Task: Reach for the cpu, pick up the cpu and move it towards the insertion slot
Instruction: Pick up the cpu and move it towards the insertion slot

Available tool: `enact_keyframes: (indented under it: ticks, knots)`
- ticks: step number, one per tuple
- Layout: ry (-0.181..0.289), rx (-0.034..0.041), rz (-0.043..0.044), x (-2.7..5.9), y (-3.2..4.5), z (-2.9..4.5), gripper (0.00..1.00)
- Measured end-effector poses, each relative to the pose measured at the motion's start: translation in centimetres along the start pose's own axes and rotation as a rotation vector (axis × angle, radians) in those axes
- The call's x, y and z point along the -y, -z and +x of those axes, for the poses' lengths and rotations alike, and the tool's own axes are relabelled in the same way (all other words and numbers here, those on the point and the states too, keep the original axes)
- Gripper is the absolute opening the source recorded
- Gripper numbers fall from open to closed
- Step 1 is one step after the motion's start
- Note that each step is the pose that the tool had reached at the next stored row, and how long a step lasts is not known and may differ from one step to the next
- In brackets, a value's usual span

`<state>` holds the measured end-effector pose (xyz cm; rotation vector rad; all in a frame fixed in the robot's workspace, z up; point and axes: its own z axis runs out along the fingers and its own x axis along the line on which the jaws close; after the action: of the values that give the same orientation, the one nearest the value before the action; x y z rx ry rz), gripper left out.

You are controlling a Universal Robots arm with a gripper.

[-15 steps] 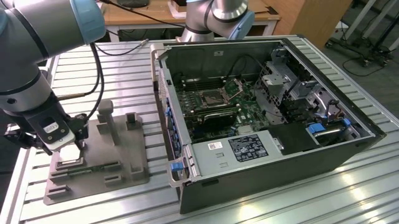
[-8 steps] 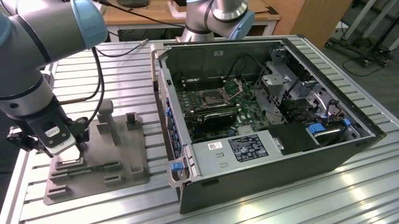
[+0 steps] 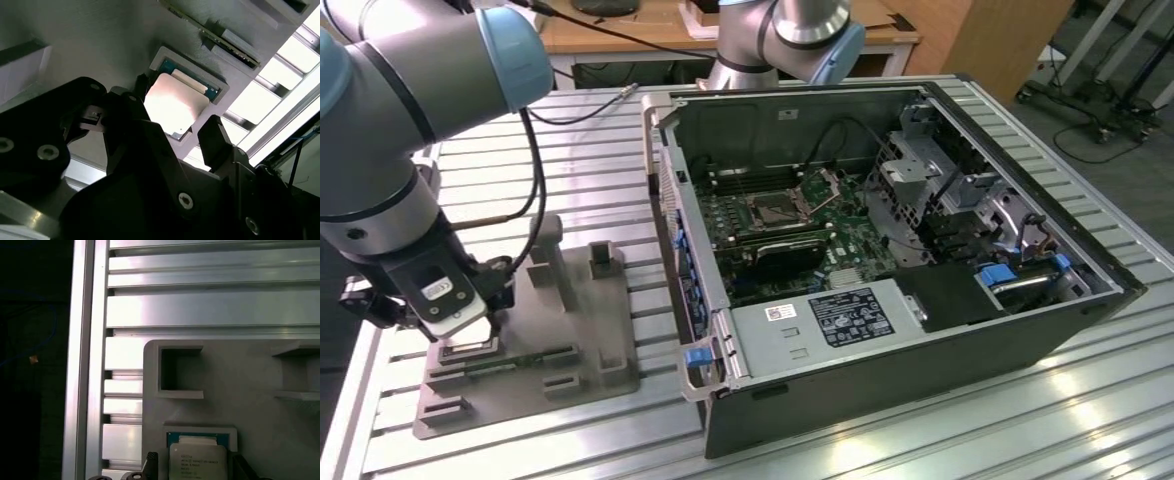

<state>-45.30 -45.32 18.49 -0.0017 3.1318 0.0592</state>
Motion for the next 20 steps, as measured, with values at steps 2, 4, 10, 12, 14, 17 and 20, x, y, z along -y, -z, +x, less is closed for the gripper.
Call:
enact_keyframes:
  ticks: [2, 4, 10, 12, 14, 17, 20]
  knots:
    - [-0.001, 0.0001, -0.0001, 0.06, -0.16, -0.01, 0.68]
    - [-0.005, 0.0003, -0.0003, 0.12, -0.28, -0.05, 0.68]
    - [-0.022, 0.0009, -0.0001, 0.15, -0.39, -0.17, 0.68]
    - [-0.022, 0.0009, -0.0001, 0.15, -0.39, -0.17, 0.68]
    - [-0.022, 0.0010, -0.0002, 0.15, -0.40, -0.17, 0.66]
    - [-0.022, 0.0009, -0.0001, 0.15, -0.39, -0.17, 0.59]
    - [-0.023, 0.0009, -0.0001, 0.15, -0.39, -0.17, 0.58]
